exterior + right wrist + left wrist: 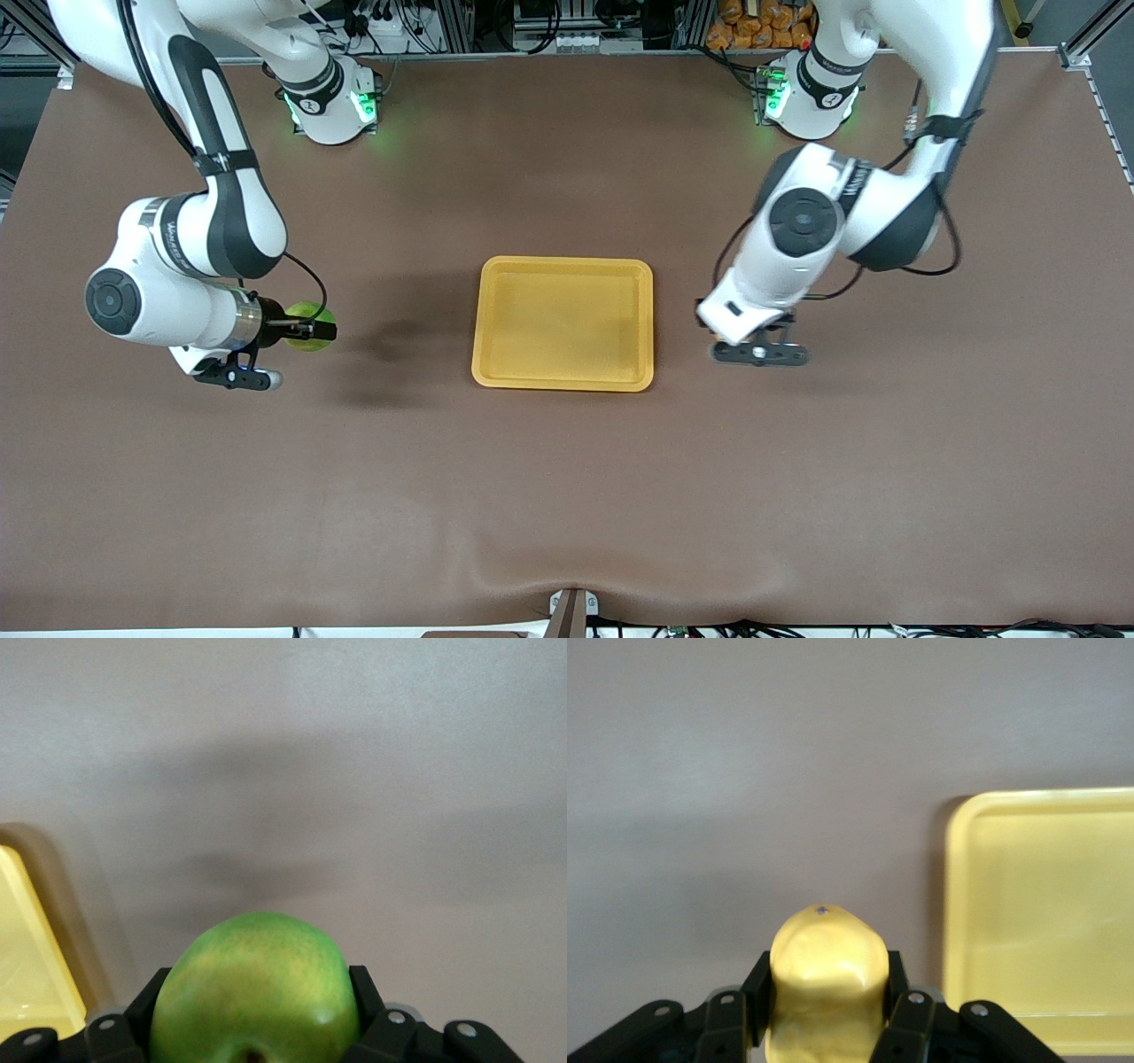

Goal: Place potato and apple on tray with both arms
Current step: 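Carry the potato and apple over the yellow tray with both grippers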

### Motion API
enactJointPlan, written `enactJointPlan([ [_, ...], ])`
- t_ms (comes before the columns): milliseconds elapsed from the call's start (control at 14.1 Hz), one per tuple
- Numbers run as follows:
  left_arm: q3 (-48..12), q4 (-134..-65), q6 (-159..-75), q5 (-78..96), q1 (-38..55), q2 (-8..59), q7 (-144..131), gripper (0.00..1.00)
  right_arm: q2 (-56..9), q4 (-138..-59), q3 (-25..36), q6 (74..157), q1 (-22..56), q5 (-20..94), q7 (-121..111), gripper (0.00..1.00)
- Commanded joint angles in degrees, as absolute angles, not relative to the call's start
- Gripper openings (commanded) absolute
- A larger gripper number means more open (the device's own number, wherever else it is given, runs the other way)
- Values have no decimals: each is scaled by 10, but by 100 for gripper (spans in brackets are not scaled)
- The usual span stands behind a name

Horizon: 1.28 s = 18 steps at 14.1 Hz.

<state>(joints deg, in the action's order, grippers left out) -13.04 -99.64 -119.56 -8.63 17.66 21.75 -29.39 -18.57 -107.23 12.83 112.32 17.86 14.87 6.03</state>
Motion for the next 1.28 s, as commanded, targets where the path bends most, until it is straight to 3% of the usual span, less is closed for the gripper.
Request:
enactJointPlan([
  [0,-127,-940,-1179,-99,225,261,-353,0,-174,-1074,124,1109,181,156,63,0],
  [496,-121,-905,-1179,-145,314,331,-480,0,-173,-1070,122,1107,259,163,182,0],
  [922,-120,-858,-1179,-229,340,403,-574,0,-182,-1068,122,1140,315,163,264,0],
  [1205,-120,-857,-1180,-244,345,417,-577,0,-194,-1068,120,1163,344,182,309,0],
])
